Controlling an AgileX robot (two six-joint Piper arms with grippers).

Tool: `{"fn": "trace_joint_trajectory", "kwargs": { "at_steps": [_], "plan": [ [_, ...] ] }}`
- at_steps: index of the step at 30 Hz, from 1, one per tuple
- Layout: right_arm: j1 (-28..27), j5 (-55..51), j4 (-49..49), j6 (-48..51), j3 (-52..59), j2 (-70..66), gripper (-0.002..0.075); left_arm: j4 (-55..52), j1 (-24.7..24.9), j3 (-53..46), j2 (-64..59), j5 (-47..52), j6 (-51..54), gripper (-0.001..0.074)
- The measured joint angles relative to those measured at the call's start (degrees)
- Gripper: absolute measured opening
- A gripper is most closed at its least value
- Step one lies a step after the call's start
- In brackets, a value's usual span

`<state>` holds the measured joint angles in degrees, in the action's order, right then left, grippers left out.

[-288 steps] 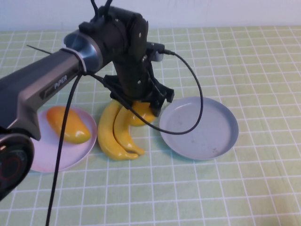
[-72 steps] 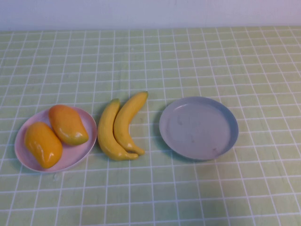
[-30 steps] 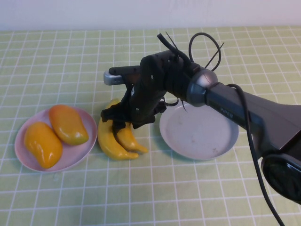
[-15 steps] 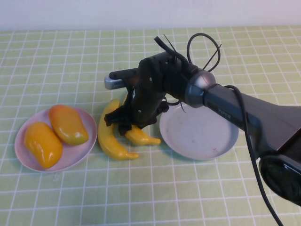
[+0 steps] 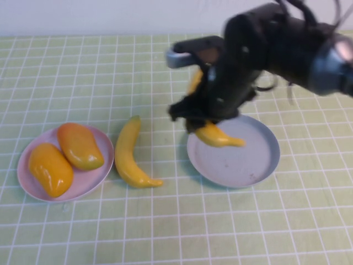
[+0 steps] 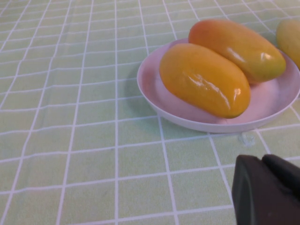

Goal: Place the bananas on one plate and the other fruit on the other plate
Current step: Put another type of fruit in the right plate

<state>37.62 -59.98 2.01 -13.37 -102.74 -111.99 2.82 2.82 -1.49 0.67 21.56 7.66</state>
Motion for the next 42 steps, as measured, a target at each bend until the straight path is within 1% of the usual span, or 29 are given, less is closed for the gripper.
{"fn": "trace_joint_trajectory", "kwargs": {
  "at_steps": [4,8,14,26,29,30,33,36,39,42],
  "plan": [
    [-3.91,1.60,-0.61,-0.14,10.43,3.51,0.0312,0.00,0.00,0.00,0.00,0.00,0.00,-0.0004],
    [-6.18,3.93,-1.00,-0.14,17.03,3.41,0.0312,0.00,0.00,0.00,0.00,0.00,0.00,-0.0004],
    [-6.60,9.59,-1.09,-0.14,19.39,3.21,0.0312,0.00,0.00,0.00,0.00,0.00,0.00,-0.0004],
    [-7.41,10.41,-0.98,-0.02,19.48,0.27,0.0312,0.00,0.00,0.00,0.00,0.00,0.00,-0.0004],
    [-7.41,10.41,-0.86,-0.02,19.48,0.27,0.0351,0.00,0.00,0.00,0.00,0.00,0.00,-0.0004],
    [-7.41,10.08,-0.86,-0.02,19.48,0.27,0.0388,0.00,0.00,0.00,0.00,0.00,0.00,-0.0004],
    [-7.41,9.37,-0.86,-0.02,18.53,0.27,0.0460,0.00,0.00,0.00,0.00,0.00,0.00,-0.0004],
    [-7.41,7.55,-0.86,-0.02,17.03,0.80,0.0484,0.00,0.00,0.00,0.00,0.00,0.00,-0.0004],
    [-7.17,5.07,-0.86,-0.02,14.53,1.76,0.0491,0.00,0.00,0.00,0.00,0.00,0.00,-0.0004],
    [-4.82,3.90,0.28,-0.02,11.53,2.34,0.0493,0.00,0.00,0.00,0.00,0.00,0.00,-0.0004]
  ]
}}
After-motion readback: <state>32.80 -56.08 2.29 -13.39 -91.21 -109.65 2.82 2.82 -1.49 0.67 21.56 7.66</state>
